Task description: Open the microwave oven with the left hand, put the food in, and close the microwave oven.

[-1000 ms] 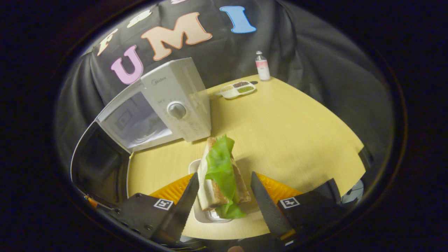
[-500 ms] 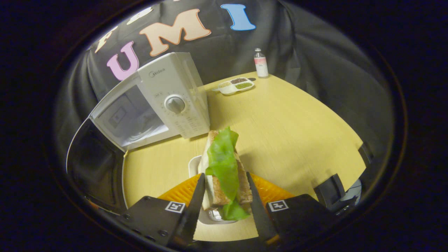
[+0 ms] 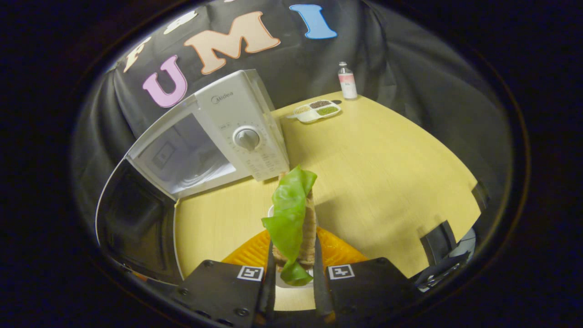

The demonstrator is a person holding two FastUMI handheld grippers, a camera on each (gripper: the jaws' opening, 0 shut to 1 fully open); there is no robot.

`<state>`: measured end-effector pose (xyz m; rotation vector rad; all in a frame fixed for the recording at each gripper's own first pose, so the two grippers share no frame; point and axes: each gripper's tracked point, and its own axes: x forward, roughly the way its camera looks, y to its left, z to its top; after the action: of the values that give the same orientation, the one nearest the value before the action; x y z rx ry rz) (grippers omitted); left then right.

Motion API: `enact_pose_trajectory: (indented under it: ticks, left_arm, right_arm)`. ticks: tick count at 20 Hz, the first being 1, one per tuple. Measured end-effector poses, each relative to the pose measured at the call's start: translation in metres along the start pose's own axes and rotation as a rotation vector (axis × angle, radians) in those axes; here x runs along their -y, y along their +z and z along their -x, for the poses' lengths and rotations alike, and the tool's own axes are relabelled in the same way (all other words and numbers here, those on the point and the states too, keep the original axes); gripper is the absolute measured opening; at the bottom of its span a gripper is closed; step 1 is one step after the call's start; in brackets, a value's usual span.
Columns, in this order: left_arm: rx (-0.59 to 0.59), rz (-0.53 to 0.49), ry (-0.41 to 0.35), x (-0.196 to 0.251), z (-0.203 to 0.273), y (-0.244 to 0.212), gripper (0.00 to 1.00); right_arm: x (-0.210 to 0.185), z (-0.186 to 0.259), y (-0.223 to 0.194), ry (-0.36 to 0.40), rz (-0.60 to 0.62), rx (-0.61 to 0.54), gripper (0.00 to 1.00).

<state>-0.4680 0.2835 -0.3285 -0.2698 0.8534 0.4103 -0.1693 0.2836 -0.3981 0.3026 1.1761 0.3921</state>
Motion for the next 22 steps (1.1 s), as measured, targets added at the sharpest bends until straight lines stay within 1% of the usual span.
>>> enact_pose_trajectory:
  ticks: [2, 3, 4, 5, 8, 9, 10, 11, 13, 14, 18, 19, 20, 22]
  left_arm:
    - [-0.006, 0.002, -0.004, -0.002, 0.000, 0.000, 0.87]
    - [-0.008, 0.002, -0.007, -0.002, 0.001, -0.001, 0.87]
    - [-0.009, 0.002, -0.011, -0.002, 0.000, -0.001, 0.87]
    - [-0.011, 0.003, -0.012, -0.002, 0.001, 0.000, 0.87]
    - [-0.015, 0.005, -0.014, -0.005, 0.001, 0.000, 0.87]
    - [-0.016, 0.007, -0.016, -0.006, 0.002, -0.001, 0.87]
    - [-0.017, 0.009, -0.019, -0.006, 0.002, 0.000, 0.87]
    - [-0.018, 0.010, -0.021, -0.007, 0.003, -0.001, 0.87]
    - [-0.020, 0.008, -0.025, -0.008, 0.003, -0.001, 0.87]
    - [-0.020, 0.007, -0.028, -0.007, 0.003, 0.000, 0.87]
    - [-0.016, -0.017, -0.028, -0.010, 0.006, 0.001, 0.87]
    - [-0.007, -0.021, -0.028, -0.011, 0.008, 0.003, 0.86]
    - [-0.003, -0.019, -0.029, -0.012, 0.008, 0.005, 0.86]
    - [-0.001, -0.013, -0.028, -0.013, 0.010, 0.006, 0.86]
  right_arm:
    - [0.002, 0.002, 0.001, -0.009, 0.007, 0.000, 0.37]
    - [0.000, 0.001, 0.002, -0.004, 0.012, -0.005, 0.28]
    - [-0.003, 0.004, 0.003, -0.003, 0.021, -0.002, 0.28]
    - [-0.003, 0.006, 0.006, -0.005, 0.033, 0.003, 0.21]
    - [-0.010, 0.014, 0.016, 0.000, 0.057, 0.026, 0.21]
    - [-0.013, 0.018, 0.022, 0.007, 0.052, 0.036, 0.28]
    - [-0.019, 0.021, 0.028, 0.019, 0.039, 0.049, 0.21]
    - [-0.026, 0.026, 0.036, 0.036, 0.020, 0.060, 0.21]
    - [-0.046, 0.031, 0.048, 0.088, -0.033, 0.074, 0.22]
    - [-0.060, 0.033, 0.052, 0.125, -0.068, 0.072, 0.28]
    - [-0.122, 0.030, 0.059, 0.290, -0.237, 0.032, 0.28]
    - [-0.136, 0.028, 0.060, 0.330, -0.284, 0.018, 0.22]
    - [-0.149, 0.025, 0.057, 0.365, -0.333, -0.002, 0.28]
    - [-0.167, 0.014, 0.052, 0.400, -0.421, -0.035, 0.28]
